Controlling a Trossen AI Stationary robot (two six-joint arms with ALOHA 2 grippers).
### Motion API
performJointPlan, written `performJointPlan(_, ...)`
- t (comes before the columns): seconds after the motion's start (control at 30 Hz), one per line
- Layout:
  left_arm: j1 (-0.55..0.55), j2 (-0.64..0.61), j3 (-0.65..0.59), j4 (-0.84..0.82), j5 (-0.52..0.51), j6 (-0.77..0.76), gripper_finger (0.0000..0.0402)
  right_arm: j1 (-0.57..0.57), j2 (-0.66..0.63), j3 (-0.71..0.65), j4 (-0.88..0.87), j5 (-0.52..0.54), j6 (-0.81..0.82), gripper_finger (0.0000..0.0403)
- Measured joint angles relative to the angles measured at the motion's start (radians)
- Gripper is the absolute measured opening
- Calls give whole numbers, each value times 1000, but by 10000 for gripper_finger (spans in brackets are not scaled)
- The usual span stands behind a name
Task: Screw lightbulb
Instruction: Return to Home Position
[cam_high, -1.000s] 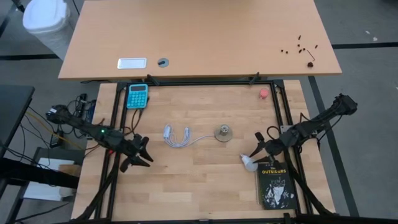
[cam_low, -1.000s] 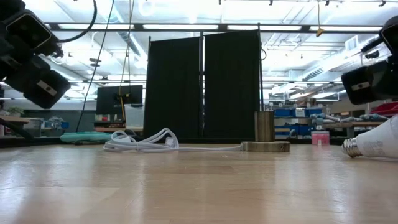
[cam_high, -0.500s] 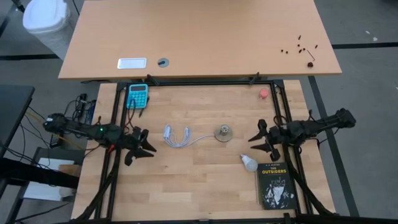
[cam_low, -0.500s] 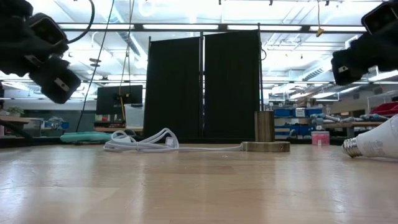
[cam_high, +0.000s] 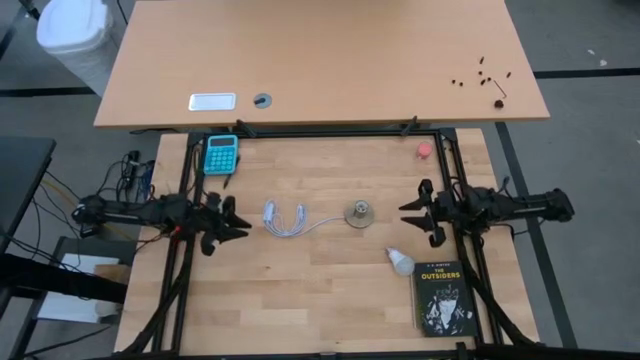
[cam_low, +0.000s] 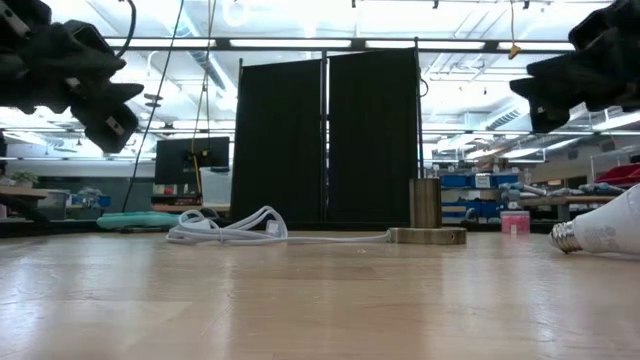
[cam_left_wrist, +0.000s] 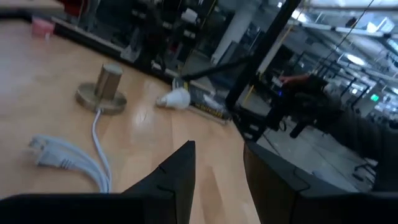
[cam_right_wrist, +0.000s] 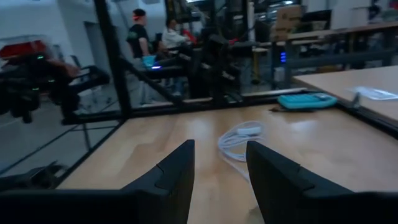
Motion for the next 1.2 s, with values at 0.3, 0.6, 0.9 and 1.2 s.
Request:
performJointPlan(0.3, 19, -44, 0, 1, 0, 0, 139, -136, 0, 0, 0, 1, 0, 155)
performJointPlan(0.6, 18, -43, 0, 1, -1, 0, 139, -175, 0, 0, 2, 1, 0, 155)
performJointPlan(0.9, 18, -43, 0, 3, -1, 0, 139, -157, 3, 0, 3, 2, 0, 155)
performJointPlan(1.2, 18, -43, 0, 6, -1, 0, 139, -157, 3, 0, 3, 2, 0, 155)
